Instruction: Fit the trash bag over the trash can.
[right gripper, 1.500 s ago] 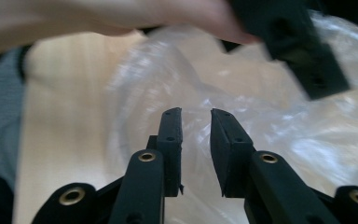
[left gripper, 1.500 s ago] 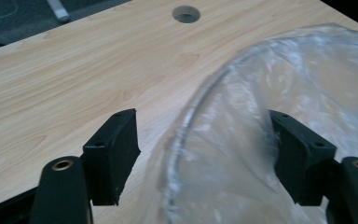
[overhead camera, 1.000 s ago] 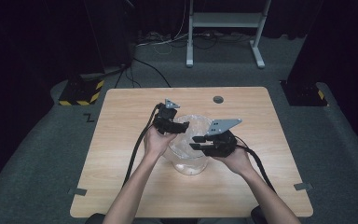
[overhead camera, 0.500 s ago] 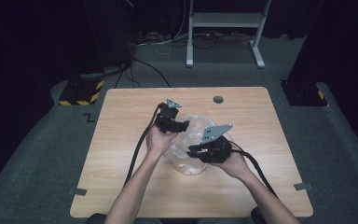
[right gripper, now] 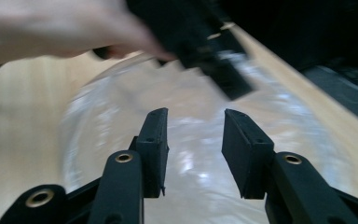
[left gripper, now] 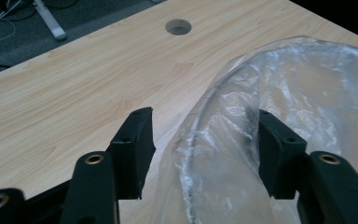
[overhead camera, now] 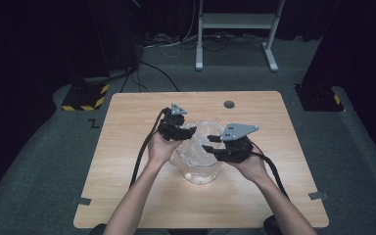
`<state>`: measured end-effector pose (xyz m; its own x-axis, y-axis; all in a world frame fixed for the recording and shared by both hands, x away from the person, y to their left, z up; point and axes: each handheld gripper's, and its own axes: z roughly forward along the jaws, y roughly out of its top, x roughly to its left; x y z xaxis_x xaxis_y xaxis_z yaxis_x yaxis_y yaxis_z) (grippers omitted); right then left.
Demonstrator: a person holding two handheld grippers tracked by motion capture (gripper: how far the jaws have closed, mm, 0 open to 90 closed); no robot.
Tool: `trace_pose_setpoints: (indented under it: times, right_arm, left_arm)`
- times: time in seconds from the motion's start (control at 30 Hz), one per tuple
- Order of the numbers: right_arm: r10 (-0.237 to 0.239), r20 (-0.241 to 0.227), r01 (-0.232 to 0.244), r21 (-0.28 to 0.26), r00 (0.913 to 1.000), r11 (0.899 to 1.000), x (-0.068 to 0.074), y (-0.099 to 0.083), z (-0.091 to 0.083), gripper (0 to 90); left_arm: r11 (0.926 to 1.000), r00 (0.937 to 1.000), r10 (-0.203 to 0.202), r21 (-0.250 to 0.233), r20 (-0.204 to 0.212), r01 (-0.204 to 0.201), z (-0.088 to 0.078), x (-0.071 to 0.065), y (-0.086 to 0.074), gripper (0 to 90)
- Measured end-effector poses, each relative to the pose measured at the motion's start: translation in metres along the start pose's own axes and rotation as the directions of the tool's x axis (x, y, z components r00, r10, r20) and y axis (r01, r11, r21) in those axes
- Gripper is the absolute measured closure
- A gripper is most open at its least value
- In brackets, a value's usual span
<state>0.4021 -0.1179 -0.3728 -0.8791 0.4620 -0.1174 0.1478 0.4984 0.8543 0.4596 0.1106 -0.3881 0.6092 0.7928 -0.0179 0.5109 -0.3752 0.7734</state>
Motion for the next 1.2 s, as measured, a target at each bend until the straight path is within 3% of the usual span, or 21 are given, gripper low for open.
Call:
trace_pose_setpoints:
  times: [0.13,0.23,0.4,0.53,0.67,0.77,0.9,1.03,1.13,1.2]
  right_arm:
    - [0.048,0.079,-0.047,-0.017,0.9957,0.999,-0.015,-0.001,-0.003,58.0]
    - [0.078,0.101,-0.076,-0.026,0.9918,0.997,-0.025,-0.002,-0.005,57.2]
    - [0.095,0.118,-0.093,-0.026,0.9884,0.995,-0.029,-0.001,-0.004,57.2]
    - [0.107,0.155,-0.111,0.019,0.982,0.994,-0.034,-0.006,0.005,57.7]
    - [0.13,0.169,-0.137,0.03,0.9771,0.99,-0.04,-0.013,0.008,67.8]
    - [0.148,0.164,-0.155,0.03,0.9754,0.987,-0.044,-0.017,0.003,73.6]
    - [0.168,0.175,-0.172,0.007,0.97,0.985,-0.045,-0.022,-0.005,68.2]
    - [0.176,0.183,-0.174,-0.03,0.9672,0.984,-0.043,-0.025,-0.025,66.9]
    - [0.186,0.202,-0.186,-0.019,0.9615,0.982,-0.046,-0.033,-0.035,66.9]
    - [0.219,0.204,-0.222,-0.006,0.9543,0.975,-0.052,-0.041,-0.035,66.9]
  left_arm:
    - [0.9994,0.9994,-0.023,-0.026,0.026,0.023,-0.004,0.001,-0.003,47.8]
    - [0.9991,0.9994,-0.018,-0.038,0.03,0.019,-0.007,0.003,-0.004,50.7]
    - [0.9988,0.9987,-0.02,-0.044,0.047,0.022,-0.007,0.003,-0.004,58.1]
    - [0.9992,0.9988,-0.011,-0.037,0.047,0.013,-0.007,0.003,-0.005,60.3]
    - [0.9984,0.9987,-0.02,-0.052,0.047,0.022,-0.011,0.005,-0.009,59.3]
    - [0.9977,0.9981,-0.028,-0.06,0.054,0.031,-0.014,0.007,-0.011,59.3]
    - [0.9958,0.9983,-0.022,-0.088,0.055,0.027,-0.022,0.005,-0.012,55.7]
    - [0.9942,0.9976,-0.025,-0.103,0.065,0.031,-0.029,0.005,-0.012,55.8]
    - [0.9947,0.9974,-0.02,-0.099,0.069,0.027,-0.029,0.006,-0.012,60.2]
    - [0.9958,0.9975,-0.022,-0.087,0.067,0.028,-0.028,0.006,-0.012,63.5]
